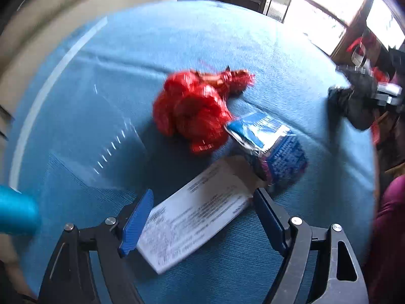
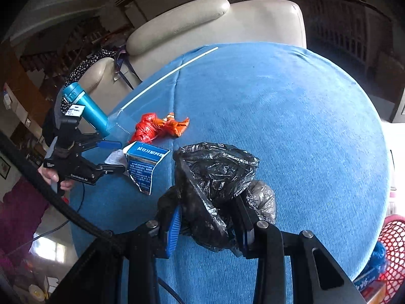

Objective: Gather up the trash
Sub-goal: 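Grasp the white medicine box with left while right holds the black bag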

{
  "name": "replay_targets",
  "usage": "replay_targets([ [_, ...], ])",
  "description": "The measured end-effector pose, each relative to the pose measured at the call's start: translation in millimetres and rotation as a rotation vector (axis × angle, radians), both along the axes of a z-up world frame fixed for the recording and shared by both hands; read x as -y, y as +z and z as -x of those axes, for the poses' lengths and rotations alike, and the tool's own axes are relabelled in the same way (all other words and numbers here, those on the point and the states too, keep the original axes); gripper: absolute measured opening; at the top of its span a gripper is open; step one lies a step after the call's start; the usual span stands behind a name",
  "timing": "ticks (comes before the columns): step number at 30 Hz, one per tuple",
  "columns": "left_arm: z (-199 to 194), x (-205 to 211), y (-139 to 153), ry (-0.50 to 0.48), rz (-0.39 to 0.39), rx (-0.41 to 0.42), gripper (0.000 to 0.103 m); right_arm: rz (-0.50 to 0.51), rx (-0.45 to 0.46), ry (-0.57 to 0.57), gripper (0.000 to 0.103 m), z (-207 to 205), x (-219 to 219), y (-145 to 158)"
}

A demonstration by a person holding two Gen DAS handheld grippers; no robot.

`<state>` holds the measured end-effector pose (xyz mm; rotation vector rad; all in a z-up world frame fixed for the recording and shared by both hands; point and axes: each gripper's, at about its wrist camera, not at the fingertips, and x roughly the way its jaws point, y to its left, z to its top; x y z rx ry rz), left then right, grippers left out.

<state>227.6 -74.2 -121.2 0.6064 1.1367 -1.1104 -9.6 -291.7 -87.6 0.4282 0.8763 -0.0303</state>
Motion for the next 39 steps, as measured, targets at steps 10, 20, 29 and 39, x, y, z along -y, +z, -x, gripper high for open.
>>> replay_targets([
  [10,37.9,-36.8,-3.2,0.049,0.037,-0.057,0.082,-0.015,0.05,0.014,0.038,5.8,-4.3,10.6],
  [20,87.3,-58.2,3.7,0.276,0.062,0.045,0.082,-0.098,0.001,-0.003,0.059,-1.1,0.2,-3.9],
  [29,92.1,-84.8,1.0,0.443,0.102,0.019,0.054,-0.046,-0.043,0.0,0.065,-17.2,-11.2,-22.1],
  [39,134.5,-97.4,-0.4,0.545,0.167,0.022,0.051,0.145,-0.056,0.085,0.023,-11.2,-34.5,-24.0],
])
